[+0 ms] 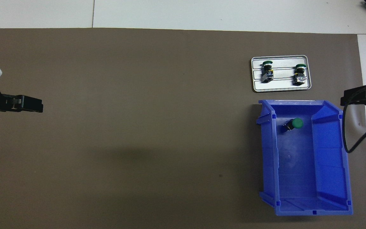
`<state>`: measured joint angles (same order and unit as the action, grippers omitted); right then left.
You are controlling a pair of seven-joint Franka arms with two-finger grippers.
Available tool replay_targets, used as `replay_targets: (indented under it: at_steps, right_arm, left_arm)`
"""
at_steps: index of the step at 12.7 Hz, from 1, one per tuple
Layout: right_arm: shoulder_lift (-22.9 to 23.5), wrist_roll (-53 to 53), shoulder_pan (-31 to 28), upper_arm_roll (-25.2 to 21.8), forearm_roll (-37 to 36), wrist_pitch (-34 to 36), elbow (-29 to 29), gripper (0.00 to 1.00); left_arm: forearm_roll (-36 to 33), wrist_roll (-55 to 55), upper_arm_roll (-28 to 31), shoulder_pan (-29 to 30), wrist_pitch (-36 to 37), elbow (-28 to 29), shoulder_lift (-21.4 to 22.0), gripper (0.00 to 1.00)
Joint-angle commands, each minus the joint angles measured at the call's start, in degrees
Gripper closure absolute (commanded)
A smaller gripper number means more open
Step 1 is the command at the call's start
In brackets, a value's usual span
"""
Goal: Place and press button with both arms
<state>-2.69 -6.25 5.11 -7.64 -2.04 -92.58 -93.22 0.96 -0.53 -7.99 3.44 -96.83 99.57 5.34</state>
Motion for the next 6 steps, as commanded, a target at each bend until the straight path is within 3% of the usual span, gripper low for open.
replay_targets:
  at_steps: [1, 6]
  right_arm:
    - [0.49, 1.85, -0.37, 0.34, -0.95, 1.08, 0.67, 0.0]
    - [0.49, 3.17, -0.19, 0.52, 0.28, 2.67, 1.19, 0.0]
  left_arm:
    - [-0.17, 0.0, -0.36, 0.52, -0.73, 1.15, 0.81, 0.0]
    - [-0.17, 0.09, -0.36, 0.52, -0.73, 1.15, 0.81, 0.0]
